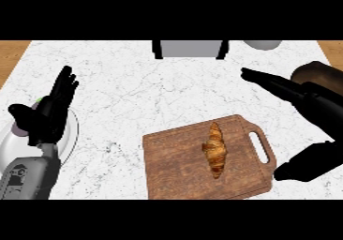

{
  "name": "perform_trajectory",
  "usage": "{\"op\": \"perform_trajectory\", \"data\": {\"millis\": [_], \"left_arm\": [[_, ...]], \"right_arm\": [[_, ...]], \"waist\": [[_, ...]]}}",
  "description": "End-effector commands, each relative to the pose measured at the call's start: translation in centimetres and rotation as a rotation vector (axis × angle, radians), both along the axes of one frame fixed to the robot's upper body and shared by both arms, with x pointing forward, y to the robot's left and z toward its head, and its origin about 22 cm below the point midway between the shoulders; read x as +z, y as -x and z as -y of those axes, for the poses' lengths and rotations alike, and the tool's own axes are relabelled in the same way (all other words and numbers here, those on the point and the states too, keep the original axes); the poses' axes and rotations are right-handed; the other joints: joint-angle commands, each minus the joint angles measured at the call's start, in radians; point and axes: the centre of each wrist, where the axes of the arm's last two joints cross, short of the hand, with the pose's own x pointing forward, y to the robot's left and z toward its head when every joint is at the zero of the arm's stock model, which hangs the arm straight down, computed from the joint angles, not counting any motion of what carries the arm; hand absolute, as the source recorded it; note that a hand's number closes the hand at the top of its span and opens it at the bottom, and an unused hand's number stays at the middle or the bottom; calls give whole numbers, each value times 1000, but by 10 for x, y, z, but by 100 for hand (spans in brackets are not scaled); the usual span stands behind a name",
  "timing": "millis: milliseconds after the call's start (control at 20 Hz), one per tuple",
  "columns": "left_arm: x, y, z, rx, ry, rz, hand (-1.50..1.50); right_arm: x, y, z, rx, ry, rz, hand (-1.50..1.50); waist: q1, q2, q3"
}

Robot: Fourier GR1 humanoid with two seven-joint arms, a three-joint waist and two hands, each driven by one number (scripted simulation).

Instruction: Pick the croissant from the cutting board and place it in the pan

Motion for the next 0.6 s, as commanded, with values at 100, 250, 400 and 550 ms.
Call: {"op": "perform_trajectory", "data": {"millis": [100, 250, 400, 550], "left_arm": [[0, -6, -2, 21, 5, -12, 0], [6, 2, -5, -11, 5, -1, 0], [-5, 9, 1, -1, -3, -8, 0], [9, 23, -11, -3, 13, 11, 0]], "right_arm": [[-19, 11, -33, 11, 61, -37, -150], [-28, 7, -26, -48, 93, -100, -150], [-31, 30, -38, -77, 114, -92, -150], [-35, 2, -32, -120, 123, -85, -150]], "waist": [[-4, 1, 0], [-3, 0, 0], [-7, -1, 0], [1, -1, 1]]}}
